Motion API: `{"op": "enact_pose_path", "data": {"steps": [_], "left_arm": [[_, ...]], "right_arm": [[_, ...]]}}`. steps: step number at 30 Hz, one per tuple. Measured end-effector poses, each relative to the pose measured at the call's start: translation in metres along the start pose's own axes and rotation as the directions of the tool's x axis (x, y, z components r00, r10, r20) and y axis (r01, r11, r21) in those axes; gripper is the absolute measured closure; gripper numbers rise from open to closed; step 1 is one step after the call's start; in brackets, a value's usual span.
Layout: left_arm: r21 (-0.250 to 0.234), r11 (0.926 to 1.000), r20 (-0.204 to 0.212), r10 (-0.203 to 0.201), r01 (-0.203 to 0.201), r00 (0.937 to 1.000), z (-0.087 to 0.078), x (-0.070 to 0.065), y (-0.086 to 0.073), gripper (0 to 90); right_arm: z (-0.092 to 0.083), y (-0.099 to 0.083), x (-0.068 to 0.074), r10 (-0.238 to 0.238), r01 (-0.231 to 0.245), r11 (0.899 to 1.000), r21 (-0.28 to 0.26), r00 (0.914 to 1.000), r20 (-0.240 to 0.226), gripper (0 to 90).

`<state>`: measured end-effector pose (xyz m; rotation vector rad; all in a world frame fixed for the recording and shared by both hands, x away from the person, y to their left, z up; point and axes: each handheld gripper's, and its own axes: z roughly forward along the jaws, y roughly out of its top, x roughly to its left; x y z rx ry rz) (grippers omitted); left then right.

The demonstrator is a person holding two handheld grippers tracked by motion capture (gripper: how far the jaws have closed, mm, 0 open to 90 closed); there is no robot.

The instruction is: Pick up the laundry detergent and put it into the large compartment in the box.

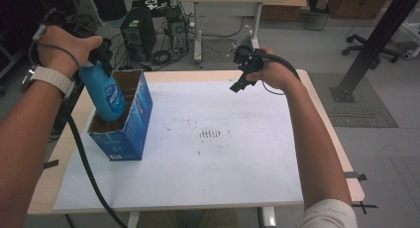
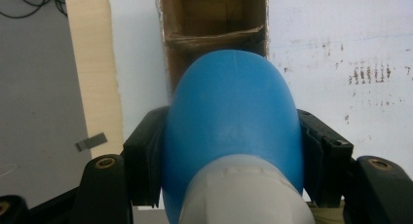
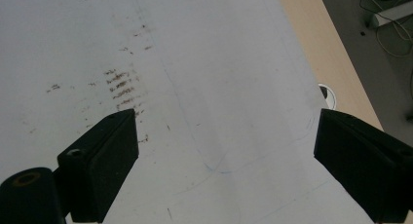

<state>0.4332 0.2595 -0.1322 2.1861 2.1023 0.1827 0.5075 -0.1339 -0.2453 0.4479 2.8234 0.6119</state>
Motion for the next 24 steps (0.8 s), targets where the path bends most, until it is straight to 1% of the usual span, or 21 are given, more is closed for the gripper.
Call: {"op": "enact_pose_path", "data": {"steps": [4, 10, 20, 24], "left_arm": [[0.003, 1.0, 0.003, -0.002, 0.002, 1.0, 0.008, 0.001, 0.0, 37.2], [0.014, 0.9999, -0.004, 0.009, -0.009, 1.0, 0.023, 0.0, -0.001, 37.2], [0.028, 0.9994, -0.011, 0.02, -0.02, 0.9997, 0.041, 0.0, -0.002, 37.2], [0.035, 0.9992, -0.008, 0.018, -0.018, 0.9998, 0.048, 0.001, -0.003, 37.3]], "right_arm": [[-0.001, 0.0, 0.0, 0.003, -0.003, 1.0, -0.001, 1.0, 0.002, 9.1], [0.001, 0.0, 0.0, 0.003, -0.003, 1.0, 0.002, 1.0, 0.0, 9.1], [0.004, 0.002, 0.0, 0.002, -0.002, 1.0, 0.007, 1.0, -0.002, 9.0], [0.005, 0.002, 0.0, 0.002, -0.002, 1.0, 0.007, 1.0, -0.002, 8.8]]}}
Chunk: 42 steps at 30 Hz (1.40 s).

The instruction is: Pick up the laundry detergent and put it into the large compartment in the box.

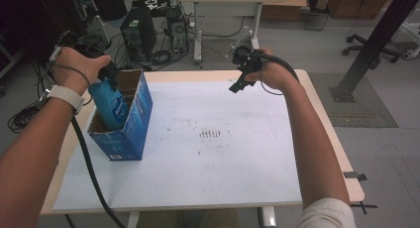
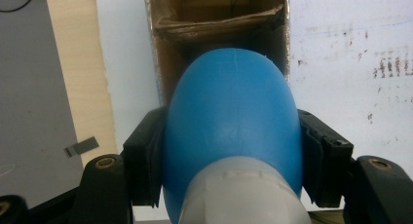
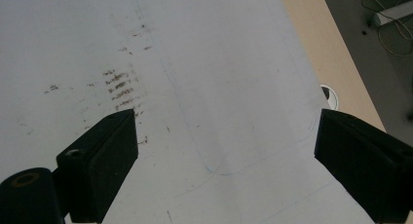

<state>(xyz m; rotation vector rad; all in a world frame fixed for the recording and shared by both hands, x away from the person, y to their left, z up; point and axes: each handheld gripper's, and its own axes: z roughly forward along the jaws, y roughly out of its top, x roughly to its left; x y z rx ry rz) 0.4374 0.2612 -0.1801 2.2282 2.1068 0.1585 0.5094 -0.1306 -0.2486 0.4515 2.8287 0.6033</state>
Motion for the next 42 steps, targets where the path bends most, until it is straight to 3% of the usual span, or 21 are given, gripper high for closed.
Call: {"op": "enact_pose_path", "data": {"steps": [42], "left_arm": [[-0.005, 0.9999, -0.045, 0.015, -0.015, 0.9989, 0.06, -0.007, -0.003, 37.3]], "right_arm": [[0.006, -0.003, -0.001, 0.01, -0.01, 1.0, 0.012, 0.9999, -0.005, 8.7]]}}
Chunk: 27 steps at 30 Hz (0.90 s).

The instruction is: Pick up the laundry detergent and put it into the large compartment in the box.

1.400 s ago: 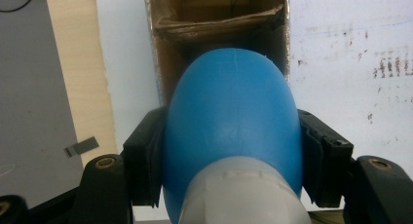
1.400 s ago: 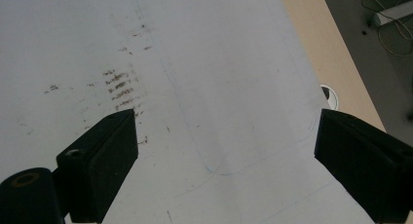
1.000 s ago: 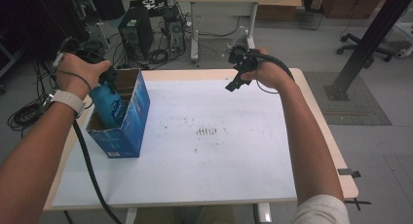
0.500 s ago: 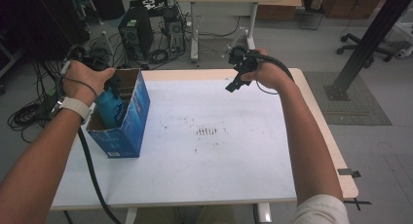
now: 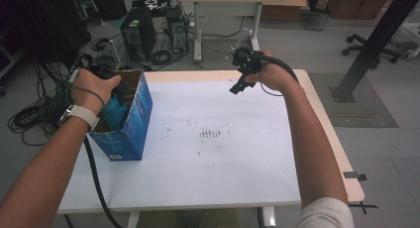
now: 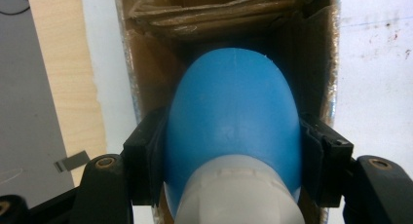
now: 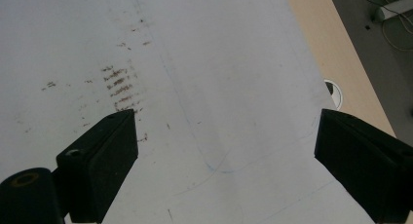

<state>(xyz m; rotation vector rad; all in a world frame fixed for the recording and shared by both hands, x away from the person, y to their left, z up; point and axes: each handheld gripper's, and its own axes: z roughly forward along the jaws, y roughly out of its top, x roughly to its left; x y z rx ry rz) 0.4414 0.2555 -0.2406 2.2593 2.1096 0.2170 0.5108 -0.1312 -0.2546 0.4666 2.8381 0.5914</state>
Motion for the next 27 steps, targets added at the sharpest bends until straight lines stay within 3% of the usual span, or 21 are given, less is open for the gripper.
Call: {"op": "enact_pose_path", "data": {"steps": [19, 27], "left_arm": [[0.015, 0.9996, -0.019, 0.023, -0.023, 0.9996, 0.022, -0.002, -0.002, 37.3], [0.023, 0.9994, -0.008, 0.024, -0.024, 0.9997, 0.031, -0.001, -0.003, 37.3]], "right_arm": [[0.002, -0.001, -0.002, 0.001, -0.001, 1.0, 0.009, 1.0, -0.002, 8.5], [0.004, -0.003, -0.001, 0.006, -0.006, 1.0, 0.01, 1.0, -0.006, 8.5]]}}
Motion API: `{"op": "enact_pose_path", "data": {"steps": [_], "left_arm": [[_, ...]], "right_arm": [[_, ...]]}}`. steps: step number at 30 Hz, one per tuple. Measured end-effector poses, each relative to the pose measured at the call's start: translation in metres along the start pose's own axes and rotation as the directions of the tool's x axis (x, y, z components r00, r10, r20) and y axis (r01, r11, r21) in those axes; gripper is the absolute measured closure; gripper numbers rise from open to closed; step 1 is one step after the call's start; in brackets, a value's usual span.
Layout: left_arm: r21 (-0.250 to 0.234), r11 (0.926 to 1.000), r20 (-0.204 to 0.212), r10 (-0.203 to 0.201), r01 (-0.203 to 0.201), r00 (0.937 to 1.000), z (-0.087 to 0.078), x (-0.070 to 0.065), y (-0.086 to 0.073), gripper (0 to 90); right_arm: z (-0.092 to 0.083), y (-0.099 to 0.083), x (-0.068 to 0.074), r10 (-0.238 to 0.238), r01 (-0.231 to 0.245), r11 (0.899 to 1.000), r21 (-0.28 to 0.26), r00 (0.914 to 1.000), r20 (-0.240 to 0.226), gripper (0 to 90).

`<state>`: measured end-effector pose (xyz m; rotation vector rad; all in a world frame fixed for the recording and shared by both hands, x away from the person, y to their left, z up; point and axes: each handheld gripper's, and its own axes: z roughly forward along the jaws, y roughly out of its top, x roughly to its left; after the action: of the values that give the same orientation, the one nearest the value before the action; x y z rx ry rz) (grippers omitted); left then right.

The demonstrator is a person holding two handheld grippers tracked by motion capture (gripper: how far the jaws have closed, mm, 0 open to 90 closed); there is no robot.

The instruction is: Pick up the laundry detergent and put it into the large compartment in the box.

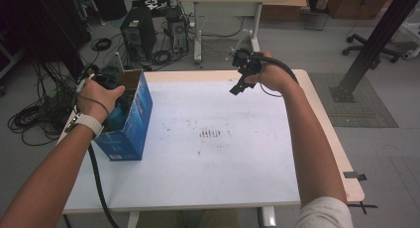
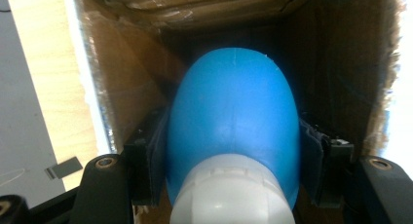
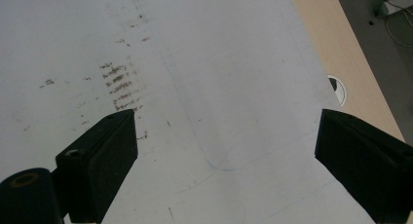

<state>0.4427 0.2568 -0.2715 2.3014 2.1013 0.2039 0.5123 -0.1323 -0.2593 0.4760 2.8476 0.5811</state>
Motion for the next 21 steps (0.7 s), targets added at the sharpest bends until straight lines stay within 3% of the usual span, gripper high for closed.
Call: {"op": "enact_pose_path", "data": {"steps": [21], "left_arm": [[0.025, 0.9997, 0.03, 0.005, -0.006, 0.9995, 0.0064, 0.0047, 0.0073, 35.4]], "right_arm": [[-0.0008, -0.0044, -0.0015, 0.005, -0.005, 1.0, 0.002, 1.0, -0.002, 8.5]]}}
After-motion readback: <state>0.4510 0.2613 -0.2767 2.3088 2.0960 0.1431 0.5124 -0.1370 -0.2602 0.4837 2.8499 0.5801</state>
